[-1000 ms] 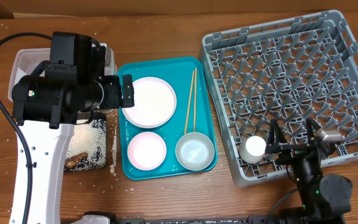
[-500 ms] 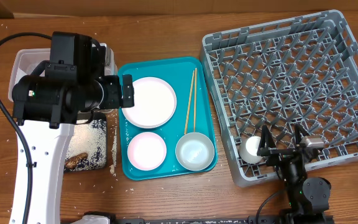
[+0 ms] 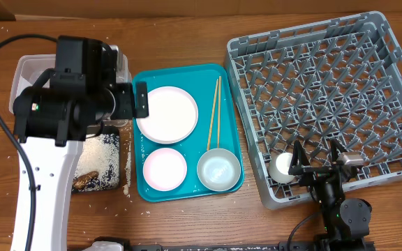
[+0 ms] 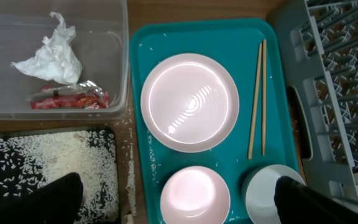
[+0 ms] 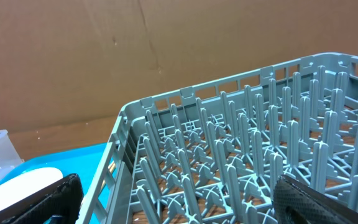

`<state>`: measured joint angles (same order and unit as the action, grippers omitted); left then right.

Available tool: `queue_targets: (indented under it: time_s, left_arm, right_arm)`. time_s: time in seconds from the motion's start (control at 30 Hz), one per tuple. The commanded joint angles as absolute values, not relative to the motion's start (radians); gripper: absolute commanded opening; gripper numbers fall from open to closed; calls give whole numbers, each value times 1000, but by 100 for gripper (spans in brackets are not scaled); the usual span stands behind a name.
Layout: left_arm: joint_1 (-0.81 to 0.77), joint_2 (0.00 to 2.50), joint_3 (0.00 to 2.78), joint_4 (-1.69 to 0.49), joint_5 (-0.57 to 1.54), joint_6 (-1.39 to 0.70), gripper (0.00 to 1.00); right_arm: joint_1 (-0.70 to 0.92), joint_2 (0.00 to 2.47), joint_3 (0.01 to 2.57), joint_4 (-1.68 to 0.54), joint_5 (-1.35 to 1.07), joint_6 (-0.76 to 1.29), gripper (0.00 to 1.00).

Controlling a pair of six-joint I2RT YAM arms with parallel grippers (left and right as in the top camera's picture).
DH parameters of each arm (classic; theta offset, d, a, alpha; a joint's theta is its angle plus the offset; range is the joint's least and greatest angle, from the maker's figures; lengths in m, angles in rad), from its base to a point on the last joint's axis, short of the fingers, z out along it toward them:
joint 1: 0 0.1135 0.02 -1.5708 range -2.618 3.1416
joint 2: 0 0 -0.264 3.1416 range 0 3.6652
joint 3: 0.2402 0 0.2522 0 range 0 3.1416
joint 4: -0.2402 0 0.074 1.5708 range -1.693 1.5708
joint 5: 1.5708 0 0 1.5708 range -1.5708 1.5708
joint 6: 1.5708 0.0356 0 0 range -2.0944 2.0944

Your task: Sort waste into correct bins and load items into the dishwasher

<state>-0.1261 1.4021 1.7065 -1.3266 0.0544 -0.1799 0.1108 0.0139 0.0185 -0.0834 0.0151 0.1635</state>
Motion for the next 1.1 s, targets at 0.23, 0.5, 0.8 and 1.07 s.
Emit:
queue_targets:
  time_s: [0.23, 0.5, 0.8, 1.07]
  left_arm:
    - [-130, 848, 1136, -707, 12, -65, 100]
    - [-90, 408, 684, -496, 43, -51, 100]
    - [-65, 109, 336, -319, 97, -67, 100]
    - [-65, 3, 15, 31, 139, -149, 100]
  right_arm:
    - [104, 4, 8, -82, 17, 160, 100]
    - [104, 4, 8, -82, 17, 160, 100]
    - [103, 4, 8, -82, 17, 160, 100]
    - [104, 4, 8, -82, 17, 160, 100]
